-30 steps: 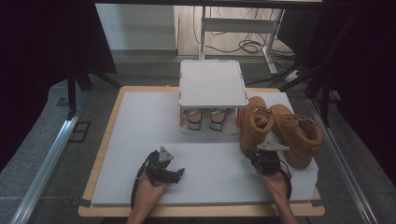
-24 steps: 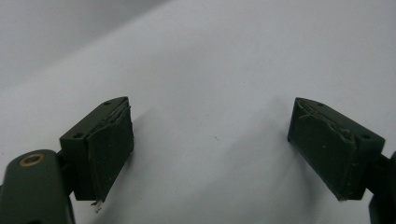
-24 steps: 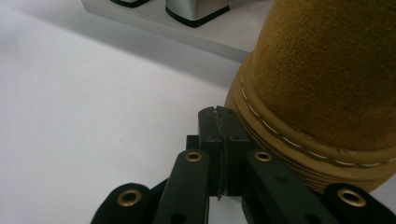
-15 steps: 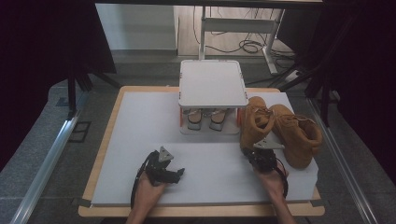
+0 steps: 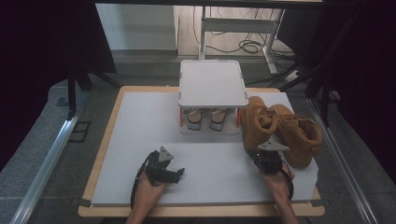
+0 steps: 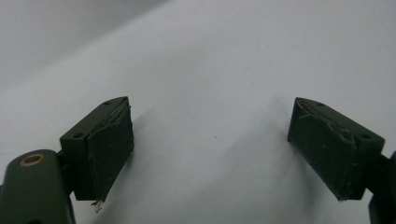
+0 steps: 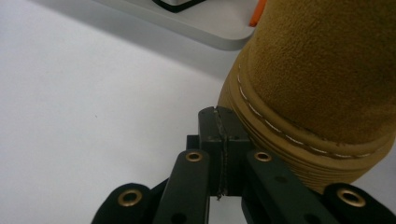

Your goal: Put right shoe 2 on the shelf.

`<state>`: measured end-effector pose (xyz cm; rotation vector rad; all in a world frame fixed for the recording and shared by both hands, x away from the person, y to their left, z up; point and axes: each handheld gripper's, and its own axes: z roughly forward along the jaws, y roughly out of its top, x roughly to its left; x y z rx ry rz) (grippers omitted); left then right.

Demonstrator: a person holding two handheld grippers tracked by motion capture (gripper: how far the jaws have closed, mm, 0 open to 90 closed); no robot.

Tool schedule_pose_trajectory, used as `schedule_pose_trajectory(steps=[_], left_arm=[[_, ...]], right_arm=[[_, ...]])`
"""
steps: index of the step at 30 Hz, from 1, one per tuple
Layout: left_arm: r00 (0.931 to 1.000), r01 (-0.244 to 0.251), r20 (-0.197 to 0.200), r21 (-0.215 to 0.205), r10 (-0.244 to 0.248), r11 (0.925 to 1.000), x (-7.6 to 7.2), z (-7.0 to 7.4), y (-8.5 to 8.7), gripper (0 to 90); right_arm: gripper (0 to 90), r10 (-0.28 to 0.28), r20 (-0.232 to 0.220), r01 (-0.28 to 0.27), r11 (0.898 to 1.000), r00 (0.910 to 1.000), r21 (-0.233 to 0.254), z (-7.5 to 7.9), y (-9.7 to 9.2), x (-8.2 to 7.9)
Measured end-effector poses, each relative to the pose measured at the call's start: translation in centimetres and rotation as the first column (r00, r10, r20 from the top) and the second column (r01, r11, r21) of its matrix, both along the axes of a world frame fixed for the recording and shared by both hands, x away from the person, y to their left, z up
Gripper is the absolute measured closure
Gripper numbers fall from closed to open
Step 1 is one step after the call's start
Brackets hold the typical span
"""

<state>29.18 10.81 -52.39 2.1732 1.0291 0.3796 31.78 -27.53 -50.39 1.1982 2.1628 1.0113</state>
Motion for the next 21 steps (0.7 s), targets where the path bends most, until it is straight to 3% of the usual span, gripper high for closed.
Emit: schedule_pose_trajectory(steps=[10, 16, 21], left_arm=[[1.0000, 0.000, 0.001, 0.000, 0.000, 1.0000, 0.0, 0.0, 0.0, 14.1], [1.0000, 0.000, 0.001, 0.000, 0.000, 1.0000, 0.0, 0.0, 0.0, 14.1], [1.0000, 0.000, 0.001, 0.000, 0.000, 1.0000, 0.0, 0.0, 0.0, 14.1]], right_arm=[[90.0, -0.015, -0.005, 0.014, 1.000, 0.9999, -0.014, 0.1, -1.2, -0.3], [89.8, -0.025, 0.001, 0.025, 0.999, 0.9997, -0.023, 0.0, -1.1, -0.5], [88.5, -0.002, -0.006, 0.002, 0.999, 1.0000, 0.040, 0.0, -1.5, -0.7]])
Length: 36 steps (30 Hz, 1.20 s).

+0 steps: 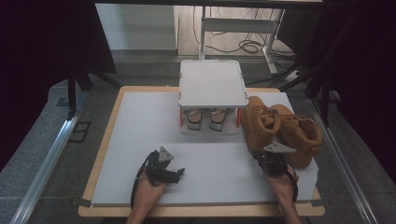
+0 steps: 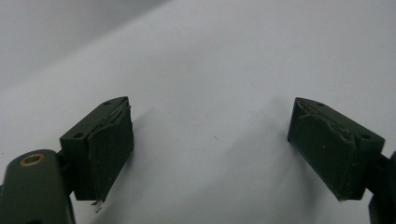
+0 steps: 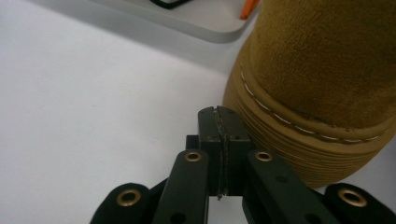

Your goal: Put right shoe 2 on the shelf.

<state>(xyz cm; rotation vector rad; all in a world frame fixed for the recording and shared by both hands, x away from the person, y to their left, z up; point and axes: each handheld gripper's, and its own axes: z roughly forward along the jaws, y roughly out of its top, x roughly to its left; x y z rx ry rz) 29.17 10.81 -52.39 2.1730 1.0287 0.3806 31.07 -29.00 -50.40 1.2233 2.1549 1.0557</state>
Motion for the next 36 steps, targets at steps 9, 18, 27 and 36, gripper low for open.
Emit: schedule_pose_trajectory(steps=[9, 18, 27, 36], left_arm=[[1.0000, 0.000, 0.001, 0.000, 0.000, 1.0000, 0.0, 0.0, 0.0, 14.1], [1.0000, 0.001, 0.001, 0.001, -0.001, 1.0000, 0.0, 0.0, 0.0, 14.1], [1.0000, 0.001, 0.000, 0.001, -0.001, 1.0000, 0.0, 0.0, 0.0, 14.1], [1.0000, 0.001, 0.000, 0.002, -0.001, 1.0000, 0.0, 0.0, 0.0, 14.1]], right_arm=[[63.2, -0.020, 0.115, 0.015, 0.999, 0.9932, 0.047, 1.6, -0.5, -1.7], [50.2, -0.084, 0.171, 0.072, 0.995, 0.9816, 0.074, 2.4, -1.0, -2.3], [34.9, -0.178, 0.214, 0.151, 0.979, 0.9604, 0.139, 3.1, -1.5, -2.2], [25.2, -0.245, 0.225, 0.206, 0.962, 0.9430, 0.181, 4.0, -1.8, -1.0]])
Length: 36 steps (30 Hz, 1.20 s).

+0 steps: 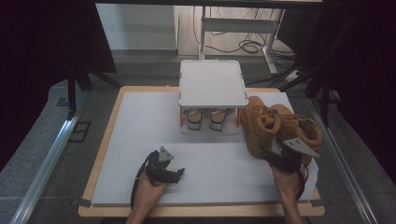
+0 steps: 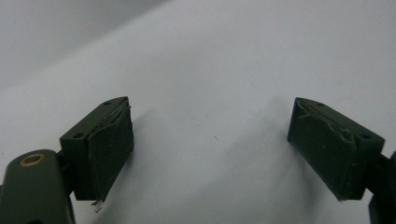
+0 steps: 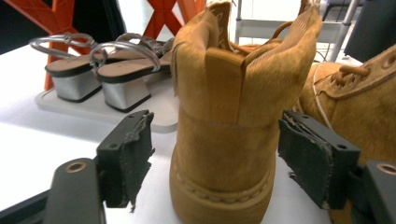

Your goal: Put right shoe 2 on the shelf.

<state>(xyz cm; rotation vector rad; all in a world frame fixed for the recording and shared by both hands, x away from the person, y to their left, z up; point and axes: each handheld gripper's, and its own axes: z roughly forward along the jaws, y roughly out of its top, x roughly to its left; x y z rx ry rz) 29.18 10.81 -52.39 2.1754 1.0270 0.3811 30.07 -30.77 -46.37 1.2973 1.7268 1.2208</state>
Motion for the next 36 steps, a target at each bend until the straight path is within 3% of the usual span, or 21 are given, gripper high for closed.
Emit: schedule_pose_trajectory(steps=[9, 21, 33, 36], left_arm=[[1.0000, -0.001, 0.000, -0.001, 0.001, 1.0000, 0.0, 0.0, 0.0, 14.1], [1.0000, -0.002, 0.001, 0.000, 0.002, 1.0000, 0.0, 0.0, 0.0, 14.1], [1.0000, -0.002, 0.001, 0.000, 0.002, 1.0000, 0.0, 0.0, 0.0, 14.1], [1.0000, -0.001, 0.001, 0.000, 0.001, 1.0000, 0.0, 0.0, 0.0, 14.1]], right_arm=[[16.1, -0.044, 0.028, 0.044, 0.999, 0.9986, 0.012, 0.2, 0.4, 1.8], [13.3, -0.101, 0.041, 0.100, 0.995, 0.9941, 0.018, 0.1, 0.9, 3.7], [8.6, -0.133, 0.048, 0.134, 0.991, 0.9900, -0.012, 0.1, 1.7, 5.0], [7.7, -0.151, 0.055, 0.154, 0.987, 0.9870, -0.048, -0.1, 2.1, 5.4]])
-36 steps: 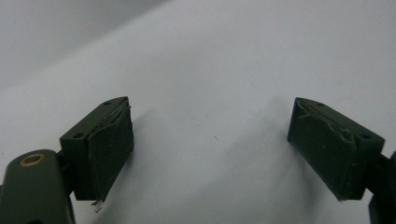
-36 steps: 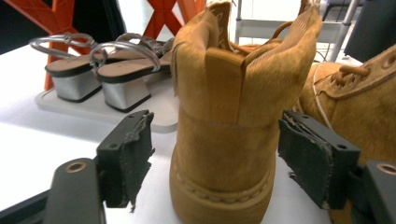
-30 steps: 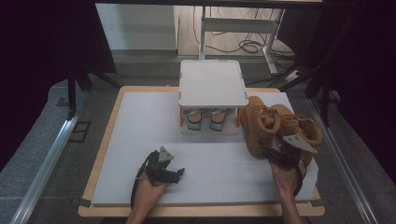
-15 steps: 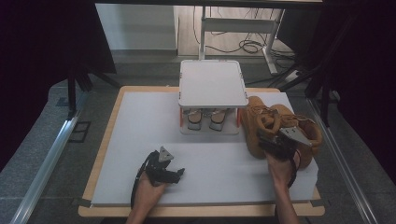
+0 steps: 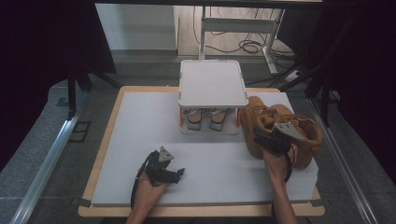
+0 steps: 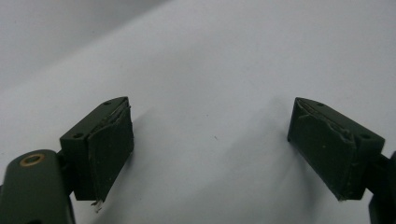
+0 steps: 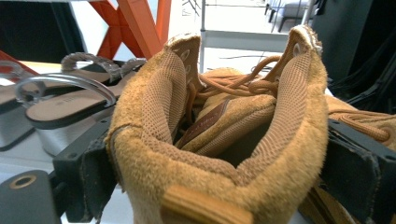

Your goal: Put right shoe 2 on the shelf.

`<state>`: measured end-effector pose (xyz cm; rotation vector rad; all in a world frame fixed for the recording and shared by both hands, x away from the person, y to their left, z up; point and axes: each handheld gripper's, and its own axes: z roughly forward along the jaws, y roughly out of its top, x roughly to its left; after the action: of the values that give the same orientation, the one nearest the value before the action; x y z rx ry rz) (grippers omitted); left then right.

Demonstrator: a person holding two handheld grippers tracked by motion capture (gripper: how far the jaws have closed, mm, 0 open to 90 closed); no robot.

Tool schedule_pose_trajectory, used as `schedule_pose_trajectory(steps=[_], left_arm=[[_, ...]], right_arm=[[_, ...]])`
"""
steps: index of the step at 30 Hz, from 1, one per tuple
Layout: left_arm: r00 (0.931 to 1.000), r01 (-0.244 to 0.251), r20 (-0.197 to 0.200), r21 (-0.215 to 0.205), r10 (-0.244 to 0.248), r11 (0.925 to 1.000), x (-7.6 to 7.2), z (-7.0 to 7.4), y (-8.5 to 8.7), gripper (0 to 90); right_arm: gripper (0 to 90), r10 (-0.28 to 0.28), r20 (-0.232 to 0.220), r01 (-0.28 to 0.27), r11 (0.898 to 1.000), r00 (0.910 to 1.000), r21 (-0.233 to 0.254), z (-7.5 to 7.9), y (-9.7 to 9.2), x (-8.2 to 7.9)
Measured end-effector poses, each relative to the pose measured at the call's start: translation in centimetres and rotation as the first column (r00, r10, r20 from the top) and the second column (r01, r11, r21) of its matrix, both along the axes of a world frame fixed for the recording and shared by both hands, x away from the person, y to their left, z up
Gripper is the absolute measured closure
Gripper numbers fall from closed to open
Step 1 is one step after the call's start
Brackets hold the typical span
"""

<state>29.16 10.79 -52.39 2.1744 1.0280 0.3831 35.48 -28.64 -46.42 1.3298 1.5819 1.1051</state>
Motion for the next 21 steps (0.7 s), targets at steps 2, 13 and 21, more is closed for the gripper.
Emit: schedule_pose_trajectory(steps=[2, 13, 21], left_arm=[[1.0000, 0.000, 0.000, 0.000, 0.000, 1.0000, 0.0, 0.0, 0.0, 14.1], [1.0000, 0.000, 0.000, 0.000, 0.000, 1.0000, 0.0, 0.0, 0.0, 14.1], [1.0000, 0.000, 0.000, 0.000, 0.000, 1.0000, 0.0, 0.0, 0.0, 14.1]], right_arm=[[7.2, -0.014, 0.001, 0.014, 1.000, 0.9999, -0.023, -0.1, 0.2, 0.2], [6.7, -0.051, -0.011, 0.051, 0.999, 0.9987, 0.003, -0.2, 0.6, 1.4], [25.4, -0.030, 0.016, 0.029, 0.999, 0.9994, 0.026, -0.5, 0.2, 0.8]])
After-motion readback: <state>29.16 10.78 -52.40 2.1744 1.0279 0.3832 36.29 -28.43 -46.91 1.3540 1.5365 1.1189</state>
